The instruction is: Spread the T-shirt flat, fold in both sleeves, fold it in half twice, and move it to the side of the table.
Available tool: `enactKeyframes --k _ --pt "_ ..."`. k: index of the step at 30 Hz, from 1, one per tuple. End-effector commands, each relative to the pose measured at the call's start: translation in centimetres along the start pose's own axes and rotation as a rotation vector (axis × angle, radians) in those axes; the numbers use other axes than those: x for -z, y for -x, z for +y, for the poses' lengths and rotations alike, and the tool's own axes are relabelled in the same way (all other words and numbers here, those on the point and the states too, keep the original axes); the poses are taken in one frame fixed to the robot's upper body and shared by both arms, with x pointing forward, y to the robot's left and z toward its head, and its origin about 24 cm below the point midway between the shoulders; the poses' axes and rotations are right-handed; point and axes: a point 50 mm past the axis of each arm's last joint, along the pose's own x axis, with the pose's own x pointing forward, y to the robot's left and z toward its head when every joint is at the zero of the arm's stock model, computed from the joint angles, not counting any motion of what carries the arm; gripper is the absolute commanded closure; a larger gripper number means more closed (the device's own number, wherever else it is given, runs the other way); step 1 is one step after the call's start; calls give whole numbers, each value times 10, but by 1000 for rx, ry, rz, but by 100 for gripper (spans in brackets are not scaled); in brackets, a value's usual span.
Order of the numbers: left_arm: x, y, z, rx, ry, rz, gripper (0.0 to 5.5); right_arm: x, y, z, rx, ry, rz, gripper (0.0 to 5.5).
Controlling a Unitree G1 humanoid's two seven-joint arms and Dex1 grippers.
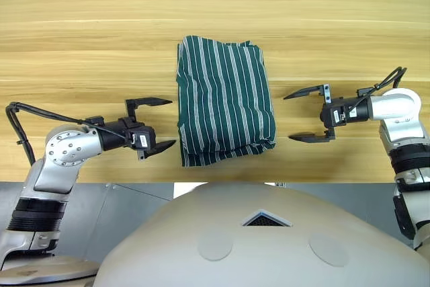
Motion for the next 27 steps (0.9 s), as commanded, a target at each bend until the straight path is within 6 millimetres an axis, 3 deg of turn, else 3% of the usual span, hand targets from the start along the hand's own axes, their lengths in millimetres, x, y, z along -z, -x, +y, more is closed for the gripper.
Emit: enactKeyframes --k 1,6,9,27 --pt "2 -5 -23 140 3 37 11 -1 -10 4 -50 22 4 10" --pt "-6 -5 -26 178 3 0 11 -4 -22 -6 -14 85 2 10" --pt "-11 -4 -29 203 8 -17 54 -7 -28 -7 -20 96 -14 10" --pt "-17 -24 -19 138 -41 -118 333 -20 -41 2 -29 115 -94 308"
